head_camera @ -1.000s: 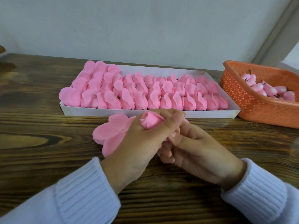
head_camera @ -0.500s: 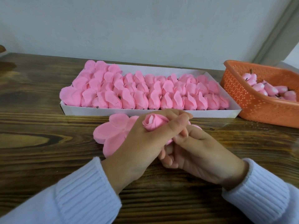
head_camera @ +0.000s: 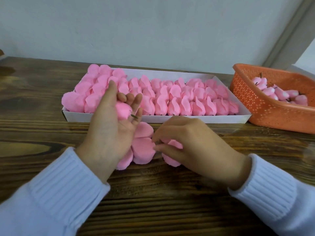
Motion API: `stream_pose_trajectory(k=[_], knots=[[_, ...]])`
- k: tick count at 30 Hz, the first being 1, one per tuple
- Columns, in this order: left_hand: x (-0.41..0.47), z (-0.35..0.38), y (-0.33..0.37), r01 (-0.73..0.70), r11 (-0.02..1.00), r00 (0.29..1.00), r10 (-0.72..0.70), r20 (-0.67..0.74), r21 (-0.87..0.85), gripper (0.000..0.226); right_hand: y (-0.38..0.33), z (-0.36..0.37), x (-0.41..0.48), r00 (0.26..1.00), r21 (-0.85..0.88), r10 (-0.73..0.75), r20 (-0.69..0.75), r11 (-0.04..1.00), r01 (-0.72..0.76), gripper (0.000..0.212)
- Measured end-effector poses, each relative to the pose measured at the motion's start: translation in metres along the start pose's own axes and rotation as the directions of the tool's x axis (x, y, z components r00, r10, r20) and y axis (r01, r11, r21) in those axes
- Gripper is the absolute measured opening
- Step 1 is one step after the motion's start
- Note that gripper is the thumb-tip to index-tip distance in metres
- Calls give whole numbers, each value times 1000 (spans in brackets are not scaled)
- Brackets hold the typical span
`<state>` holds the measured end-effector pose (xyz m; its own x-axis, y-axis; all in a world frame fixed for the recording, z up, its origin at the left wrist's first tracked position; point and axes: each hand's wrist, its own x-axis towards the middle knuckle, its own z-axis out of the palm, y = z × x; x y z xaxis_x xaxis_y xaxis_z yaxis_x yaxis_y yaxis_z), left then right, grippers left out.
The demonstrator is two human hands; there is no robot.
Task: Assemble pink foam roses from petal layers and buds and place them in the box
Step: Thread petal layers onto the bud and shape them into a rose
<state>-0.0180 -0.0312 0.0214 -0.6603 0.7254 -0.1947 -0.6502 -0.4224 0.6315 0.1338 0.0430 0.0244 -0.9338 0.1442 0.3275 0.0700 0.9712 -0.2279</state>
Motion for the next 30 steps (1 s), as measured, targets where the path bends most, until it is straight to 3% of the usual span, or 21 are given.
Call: stream_pose_trajectory(k=[5, 22, 27, 30], knots=[[5, -5, -1, 32, 999, 999, -33, -36, -18, 46, -7, 15, 9, 994, -135, -63, 85, 988, 74, 20], [0, 1, -10, 21, 1000, 1000, -21, -10, 14, 48, 1, 21, 8, 992, -45, -63, 112, 997, 68, 26], [-12, 7, -16, -86, 970, 954, 14, 299, 229, 42, -1, 20, 9, 992, -51, -91, 84, 994, 96, 18], [-19, 7, -21, -179, 936, 921, 51, 387, 304, 39, -2, 20, 9, 994, -60, -100, 50, 993, 103, 20]])
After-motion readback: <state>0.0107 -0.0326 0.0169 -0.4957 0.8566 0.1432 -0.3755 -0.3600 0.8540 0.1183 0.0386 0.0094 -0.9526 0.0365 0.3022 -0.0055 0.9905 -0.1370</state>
